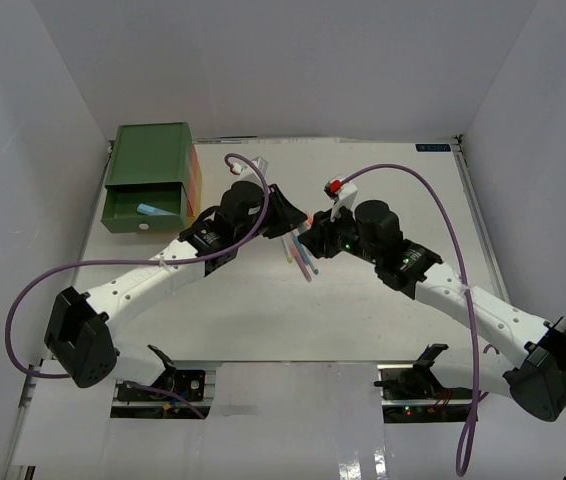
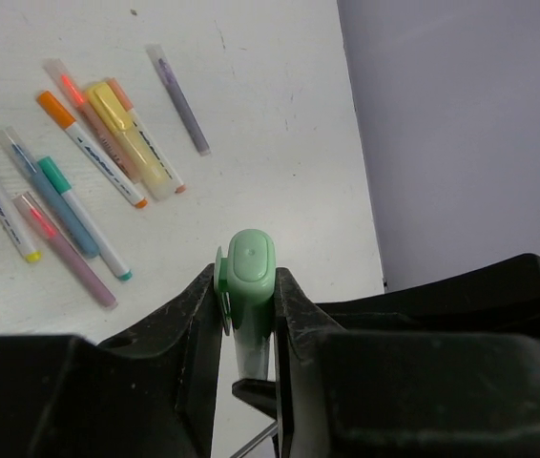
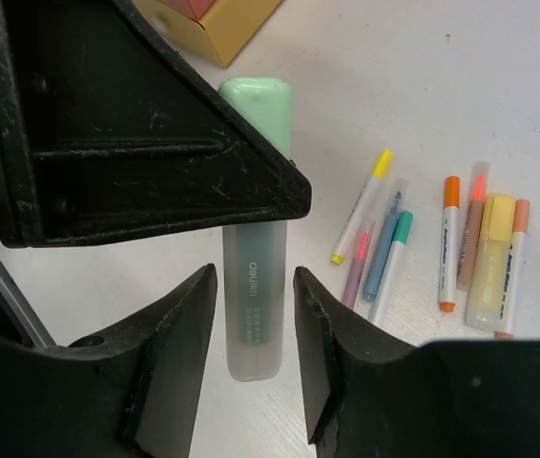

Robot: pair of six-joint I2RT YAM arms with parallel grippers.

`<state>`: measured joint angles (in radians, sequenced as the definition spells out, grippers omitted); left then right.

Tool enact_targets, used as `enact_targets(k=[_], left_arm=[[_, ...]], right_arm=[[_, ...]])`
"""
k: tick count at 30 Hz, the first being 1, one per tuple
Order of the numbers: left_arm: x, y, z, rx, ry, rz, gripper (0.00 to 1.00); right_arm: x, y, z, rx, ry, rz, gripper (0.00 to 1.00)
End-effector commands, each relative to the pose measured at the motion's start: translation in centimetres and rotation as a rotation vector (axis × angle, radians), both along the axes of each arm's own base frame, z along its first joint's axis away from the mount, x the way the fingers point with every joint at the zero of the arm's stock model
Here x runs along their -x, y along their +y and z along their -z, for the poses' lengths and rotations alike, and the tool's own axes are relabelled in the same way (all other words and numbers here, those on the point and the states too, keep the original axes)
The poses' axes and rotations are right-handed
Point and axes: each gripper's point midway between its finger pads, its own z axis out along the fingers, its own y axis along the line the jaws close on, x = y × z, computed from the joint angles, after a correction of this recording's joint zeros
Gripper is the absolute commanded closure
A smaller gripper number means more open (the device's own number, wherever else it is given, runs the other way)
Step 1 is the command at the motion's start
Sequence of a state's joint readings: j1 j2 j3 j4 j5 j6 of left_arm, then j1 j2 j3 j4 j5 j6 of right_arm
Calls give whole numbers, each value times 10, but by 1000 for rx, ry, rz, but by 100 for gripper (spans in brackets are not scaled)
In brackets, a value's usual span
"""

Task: Sort the stationery into containers
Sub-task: Place the pen in the drawer.

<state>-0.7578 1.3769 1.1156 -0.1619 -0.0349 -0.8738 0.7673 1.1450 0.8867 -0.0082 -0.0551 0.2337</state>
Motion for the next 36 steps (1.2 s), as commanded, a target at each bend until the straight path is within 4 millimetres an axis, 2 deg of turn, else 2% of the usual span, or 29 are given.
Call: enact_targets(k=[1, 4, 6, 7, 10, 11, 12, 14, 16, 17, 19, 20, 21, 22, 24, 25, 27, 28, 31, 36], left_arm=[[-2, 6, -28, 34, -68, -32, 93], [-5, 21, -32, 10, -87, -87, 94], [-10, 38, -38, 6, -94, -129, 94], [-12, 46, -41, 8, -97, -146, 94], [-22, 82, -53, 20, -106, -217, 93], [-31, 104, -54, 15, -98, -268, 93], [-32, 115, -58, 17, -103, -285, 93], [-37, 149, -70, 11, -125, -364, 93], [-38, 171, -81, -10, -154, -417, 92], [-39, 192, -84, -19, -159, -468, 91], [-40, 212, -87, -27, -165, -519, 90], [-42, 232, -90, -29, -169, -574, 90], [-42, 242, -93, -26, -173, -598, 90], [-44, 260, -94, -26, -174, -644, 89], [-42, 278, -98, -24, -183, -686, 89], [-43, 294, -100, -28, -188, -731, 89], [-42, 309, -101, -36, -191, -776, 89], [-42, 328, -100, -43, -191, -832, 88], [-43, 346, -98, -43, -201, -879, 87], [-54, 356, -85, -22, -177, -904, 81]], right_arm=[[0, -1, -20, -52, -46, 13, 54], [-1, -7, -17, -30, -53, 34, 47], [-1, -11, -17, -18, -64, 40, 32], [3, -14, -11, 6, -47, 37, 27], [0, -25, -7, 32, -61, 82, 12], [1, -28, -6, 38, -63, 90, 8], [2, -32, -4, 45, -68, 100, 3], [4, -37, -5, 44, -77, 110, 2], [7, -39, 1, 49, -70, 102, 2], [10, -39, 0, 44, -69, 92, 3], [13, -41, 5, 49, -61, 89, 3], [14, -42, 7, 51, -60, 87, 4], [15, -44, 7, 51, -63, 90, 4], [16, -45, 12, 59, -59, 87, 4], [19, -48, 12, 62, -64, 85, 4], [20, -49, 17, 70, -60, 84, 4], [22, -51, 17, 70, -66, 86, 4], [22, -52, 19, 71, -65, 89, 4], [23, -56, 24, 81, -66, 96, 5], [23, -59, 26, 94, -68, 102, 5]])
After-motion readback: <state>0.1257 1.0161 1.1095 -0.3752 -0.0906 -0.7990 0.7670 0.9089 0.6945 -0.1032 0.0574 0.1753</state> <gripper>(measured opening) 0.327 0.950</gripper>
